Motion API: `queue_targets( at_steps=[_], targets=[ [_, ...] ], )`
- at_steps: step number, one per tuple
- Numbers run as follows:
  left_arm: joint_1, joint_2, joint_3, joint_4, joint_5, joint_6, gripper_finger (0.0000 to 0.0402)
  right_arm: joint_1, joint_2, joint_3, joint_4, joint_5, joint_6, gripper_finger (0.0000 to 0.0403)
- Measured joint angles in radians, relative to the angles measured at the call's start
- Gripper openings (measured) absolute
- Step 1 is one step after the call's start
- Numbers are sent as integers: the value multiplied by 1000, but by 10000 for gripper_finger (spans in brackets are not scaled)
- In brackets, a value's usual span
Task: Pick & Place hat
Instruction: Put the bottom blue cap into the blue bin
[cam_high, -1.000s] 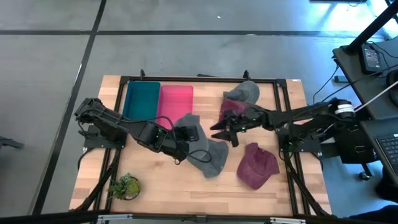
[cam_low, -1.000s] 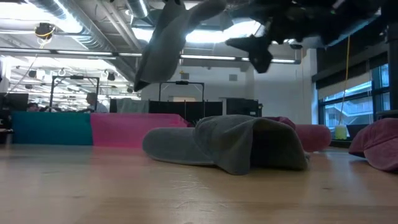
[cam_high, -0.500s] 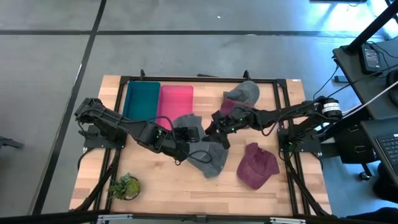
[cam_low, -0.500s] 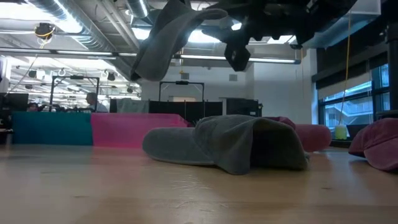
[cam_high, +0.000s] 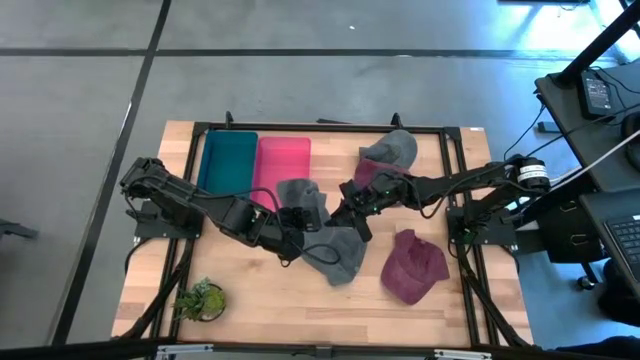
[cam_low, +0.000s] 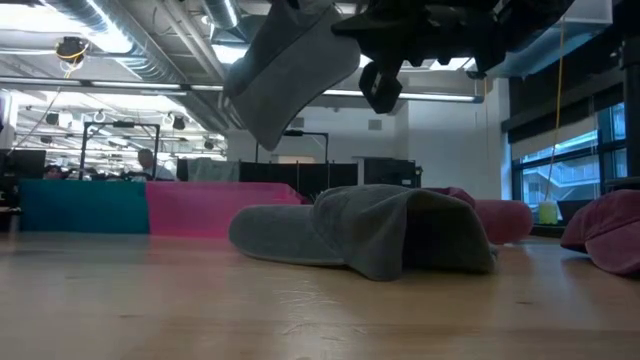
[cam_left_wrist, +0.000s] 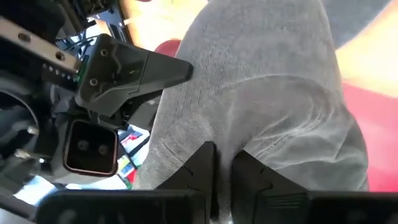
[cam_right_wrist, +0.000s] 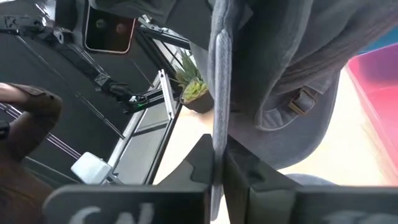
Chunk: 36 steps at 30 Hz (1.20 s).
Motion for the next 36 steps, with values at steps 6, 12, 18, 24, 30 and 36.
queue_targets(
  at_steps=[6, 12, 18, 24, 30, 36],
  targets=[
    [-9, -14, -1, -5, -1, -137, 73, 0, 0, 0, -6, 2, -6, 17],
    [-12, -118, -1, -10, 40, -313, 127, 0, 0, 0, -30, 2, -25, 17],
    [38, -255, -1, -107, 235, -860, 160, -1, -17, 0, -94, -113, -150, 18],
    [140, -304, -1, -123, 625, -1086, 168, 25, -19, 0, -126, -253, -400, 18],
    [203, -259, -1, -45, 645, -1263, 169, 52, -19, 0, -125, -149, -591, 18],
    [262, -207, -1, -46, 734, -1350, 168, 80, -19, 0, -130, -92, -676, 17]
  ],
)
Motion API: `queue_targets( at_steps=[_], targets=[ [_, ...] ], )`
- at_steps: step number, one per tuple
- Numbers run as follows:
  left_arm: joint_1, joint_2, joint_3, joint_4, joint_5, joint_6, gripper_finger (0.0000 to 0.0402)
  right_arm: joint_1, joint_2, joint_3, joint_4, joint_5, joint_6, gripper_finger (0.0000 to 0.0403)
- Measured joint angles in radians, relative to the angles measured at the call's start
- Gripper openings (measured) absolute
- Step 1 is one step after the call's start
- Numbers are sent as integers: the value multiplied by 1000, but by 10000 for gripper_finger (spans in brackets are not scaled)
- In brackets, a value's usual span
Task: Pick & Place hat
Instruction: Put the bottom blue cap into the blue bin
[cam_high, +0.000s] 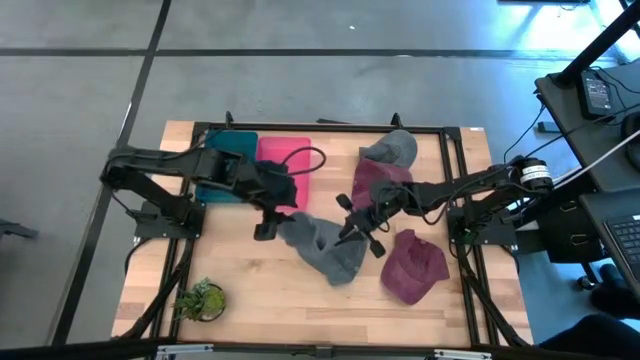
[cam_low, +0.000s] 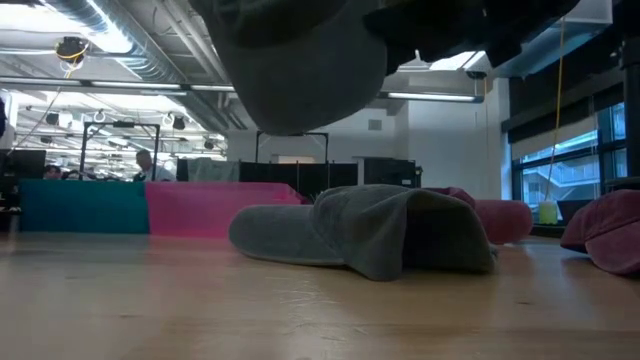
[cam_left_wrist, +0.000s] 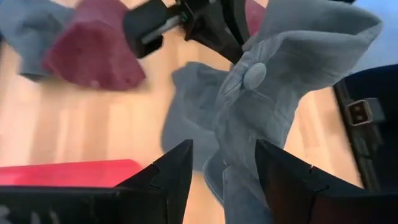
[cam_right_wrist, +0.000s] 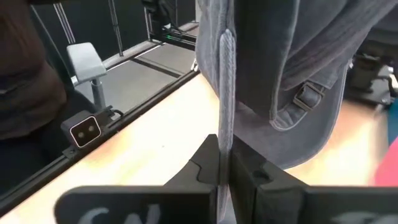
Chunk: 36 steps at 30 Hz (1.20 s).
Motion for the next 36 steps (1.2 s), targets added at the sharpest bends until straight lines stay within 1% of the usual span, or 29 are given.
queue_targets(
  at_steps=[4, 11, 17, 23, 30, 33, 36],
  targets=[
    [18, 33, 0, 10, 55, 7, 166, 5, 0, 0, 17, 12, -10, 17],
    [22, 81, 0, 104, 55, 58, 166, 5, 0, 0, 20, 26, -9, 17],
    [21, 91, 0, 110, 56, 62, 168, 5, 0, 0, 17, 26, 3, 18],
    [-11, 89, 0, 140, 72, 129, 169, 0, 0, 0, 5, 26, 26, 18],
    [-26, 89, 0, 176, 71, 157, 167, 0, 0, 0, 5, 26, 37, 18],
    [-25, 89, 0, 174, 61, 147, 159, 0, 0, 0, 3, 26, 50, 18],
    [-23, 89, 0, 169, 61, 146, 138, 0, 0, 0, -3, 26, 50, 18]
  ],
)
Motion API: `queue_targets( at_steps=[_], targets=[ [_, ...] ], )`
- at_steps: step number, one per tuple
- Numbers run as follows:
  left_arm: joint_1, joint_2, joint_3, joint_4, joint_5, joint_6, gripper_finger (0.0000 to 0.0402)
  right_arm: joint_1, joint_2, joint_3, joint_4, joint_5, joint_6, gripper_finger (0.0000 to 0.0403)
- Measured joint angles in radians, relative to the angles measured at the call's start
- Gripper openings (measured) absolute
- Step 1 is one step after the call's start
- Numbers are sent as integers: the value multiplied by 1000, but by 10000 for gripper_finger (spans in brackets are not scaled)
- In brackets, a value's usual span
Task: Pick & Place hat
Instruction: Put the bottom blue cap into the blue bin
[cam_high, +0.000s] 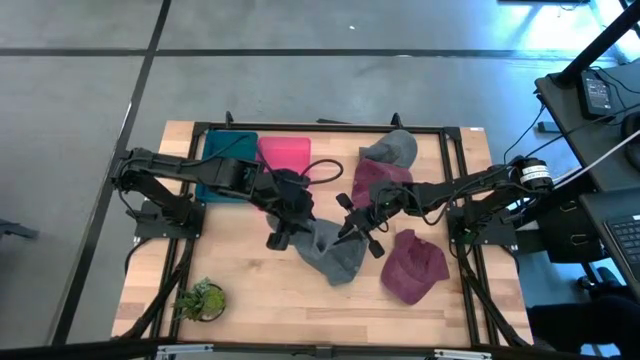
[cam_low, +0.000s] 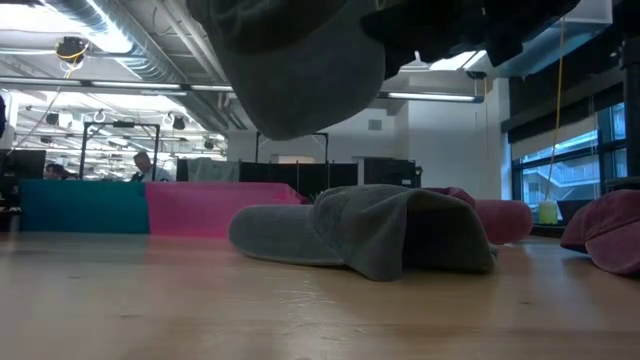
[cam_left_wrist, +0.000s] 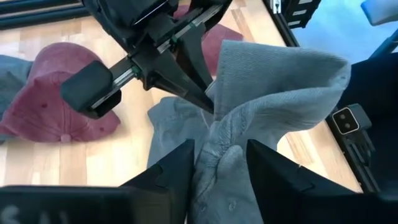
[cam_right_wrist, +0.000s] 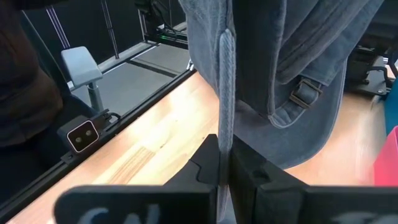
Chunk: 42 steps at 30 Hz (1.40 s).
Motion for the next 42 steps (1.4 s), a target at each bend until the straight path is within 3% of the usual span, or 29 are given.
queue_targets(
  at_steps=[9, 15, 20, 23, 27, 32, 42],
  targets=[
    [0, 0, 0, -82, 0, 0, 21, 0, 0, 0, 0, 0, 22, 19],
    [4, 0, 0, -103, 2, -15, 24, 0, 0, 0, 3, 0, -42, 40],
    [36, -2, 25, -189, 5, -50, 19, -5, -6, 0, -27, 9, -29, 106],
    [66, -3, 85, -293, -11, -71, 19, -17, -43, 0, -117, 153, 13, 156],
    [120, -6, 190, -472, -105, -99, 19, -39, -112, 0, -285, 368, 16, 203],
    [196, -6, 267, -743, -316, -36, 19, -71, -155, 0, -454, 522, 20, 228],
    [349, -22, 261, -748, -494, 304, 20, -116, -139, 0, -514, 531, 22, 227]
  ],
)
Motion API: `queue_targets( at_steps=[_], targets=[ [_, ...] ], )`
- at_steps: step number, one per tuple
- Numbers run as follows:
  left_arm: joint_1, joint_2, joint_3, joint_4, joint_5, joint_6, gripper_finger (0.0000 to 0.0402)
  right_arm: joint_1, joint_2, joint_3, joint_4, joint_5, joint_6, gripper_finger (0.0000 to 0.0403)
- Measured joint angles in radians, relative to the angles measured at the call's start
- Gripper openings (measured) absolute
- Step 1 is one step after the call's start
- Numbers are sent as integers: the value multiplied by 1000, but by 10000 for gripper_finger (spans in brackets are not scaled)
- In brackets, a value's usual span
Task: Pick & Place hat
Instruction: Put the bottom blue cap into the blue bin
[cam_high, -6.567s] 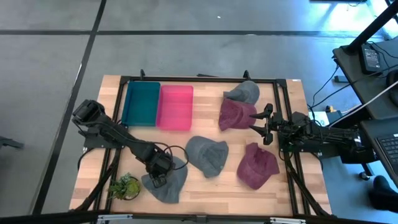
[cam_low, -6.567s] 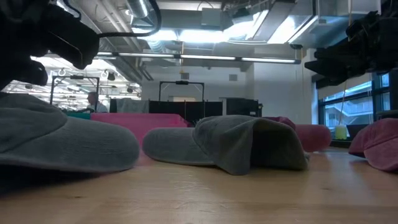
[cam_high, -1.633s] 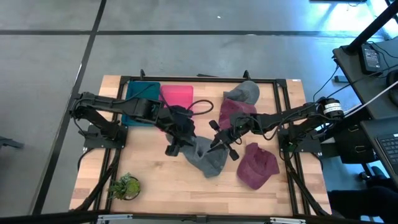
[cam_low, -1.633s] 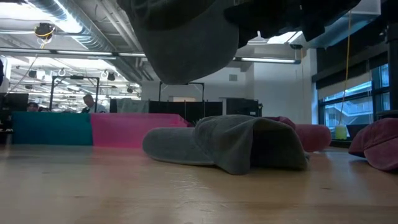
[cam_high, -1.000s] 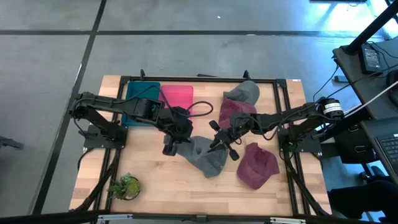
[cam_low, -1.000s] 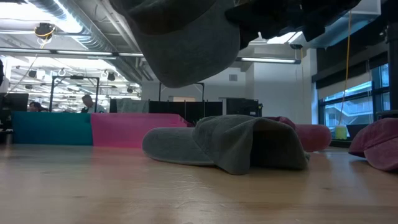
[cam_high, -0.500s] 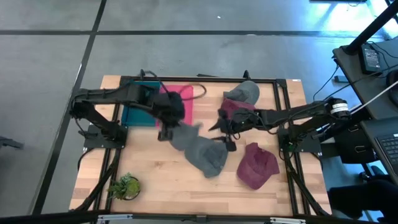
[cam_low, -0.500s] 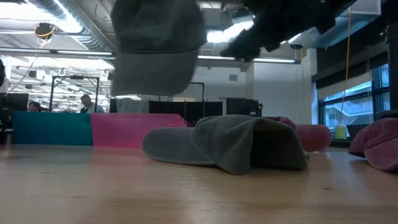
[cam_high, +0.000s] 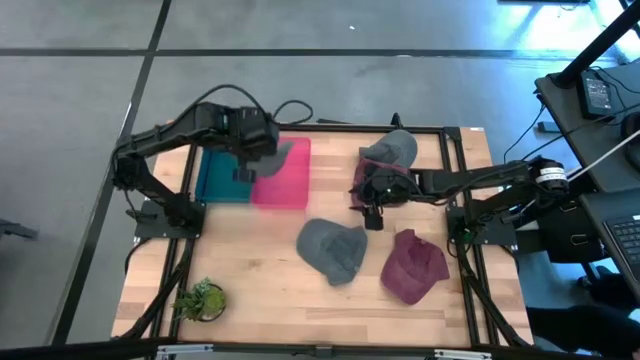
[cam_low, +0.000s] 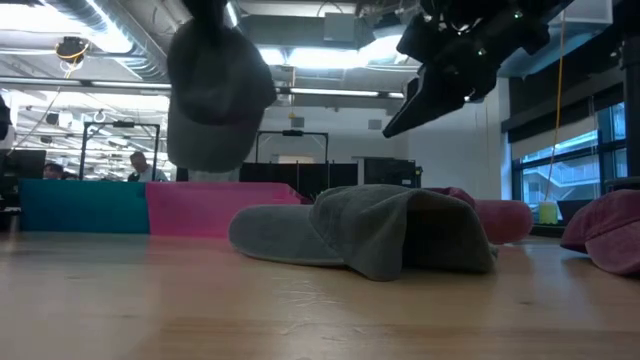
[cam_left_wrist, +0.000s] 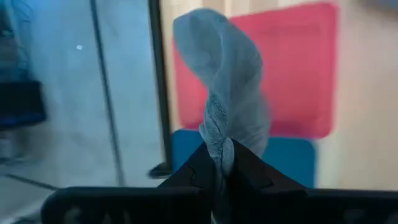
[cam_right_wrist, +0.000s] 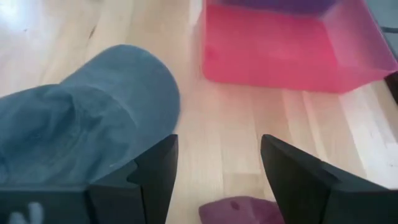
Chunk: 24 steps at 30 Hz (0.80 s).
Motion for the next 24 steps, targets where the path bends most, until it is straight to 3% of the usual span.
queue_targets(
  at_steps=[5, 11, 24],
  targets=[
    [54, -1, 0, -1, -65, 78, 21, -3, 8, 0, -2, 0, 3, 227],
    [105, -59, -40, -1, -21, 34, 21, -5, 8, -35, 19, 0, 13, 227],
    [71, -331, -405, -2, 13, -43, 22, -9, 8, -49, 112, 0, 22, 227]
  ],
)
